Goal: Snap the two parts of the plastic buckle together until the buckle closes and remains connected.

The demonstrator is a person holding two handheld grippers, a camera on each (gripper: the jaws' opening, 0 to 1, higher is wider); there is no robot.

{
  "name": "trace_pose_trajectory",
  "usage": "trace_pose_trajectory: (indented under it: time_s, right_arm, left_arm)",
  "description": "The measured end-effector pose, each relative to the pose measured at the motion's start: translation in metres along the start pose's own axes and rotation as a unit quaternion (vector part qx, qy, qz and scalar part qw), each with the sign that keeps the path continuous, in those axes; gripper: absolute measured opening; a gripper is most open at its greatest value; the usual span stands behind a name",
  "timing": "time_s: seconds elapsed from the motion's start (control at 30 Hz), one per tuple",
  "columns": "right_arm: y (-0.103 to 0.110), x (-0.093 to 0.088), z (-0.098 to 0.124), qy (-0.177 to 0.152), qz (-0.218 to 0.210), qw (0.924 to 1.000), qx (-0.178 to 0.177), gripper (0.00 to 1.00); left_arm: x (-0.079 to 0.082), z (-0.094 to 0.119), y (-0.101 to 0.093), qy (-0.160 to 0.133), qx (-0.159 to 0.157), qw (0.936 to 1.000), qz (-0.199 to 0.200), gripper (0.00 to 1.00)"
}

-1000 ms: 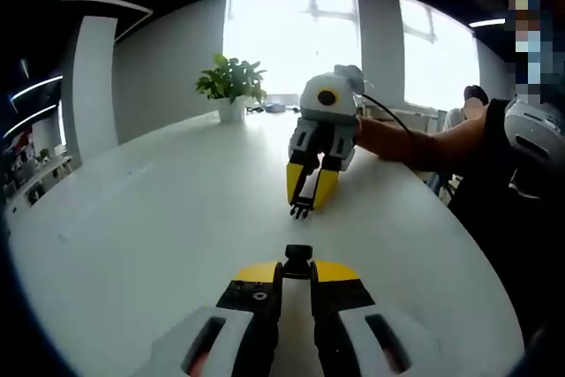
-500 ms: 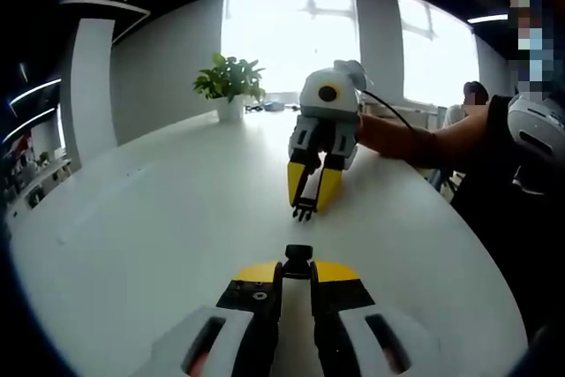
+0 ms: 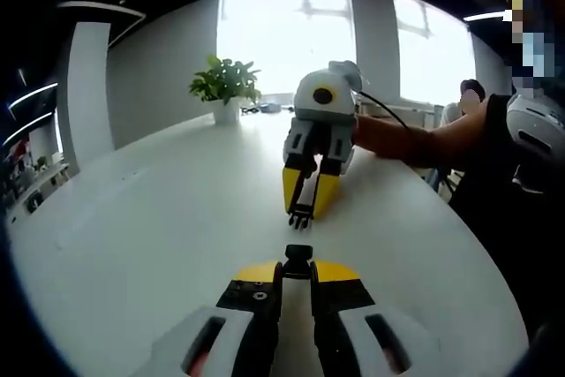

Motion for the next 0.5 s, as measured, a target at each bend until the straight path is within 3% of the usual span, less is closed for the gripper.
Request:
trace_pose_trajectory:
  time_s: [0.5]
  right_arm:
    - [0.0035,0.0007,-0.0021,0.000,0.003,1.0000,0.007,0.11]
  left_arm:
    - [-0.0051,-0.0065,-0.0065,0.012,-0.010,0.9999,-0.006,0.11]
Point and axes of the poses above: the point that each gripper's makers call its tool centre point, and the gripper's own axes: z roughly backward along the fingers, y roughly to its left, x roughly out of its top, the point moved 1 cm from there along z, roughly backward along the fingers, and after that the axes turned 11 degrees about x, right-handed, at the moved point
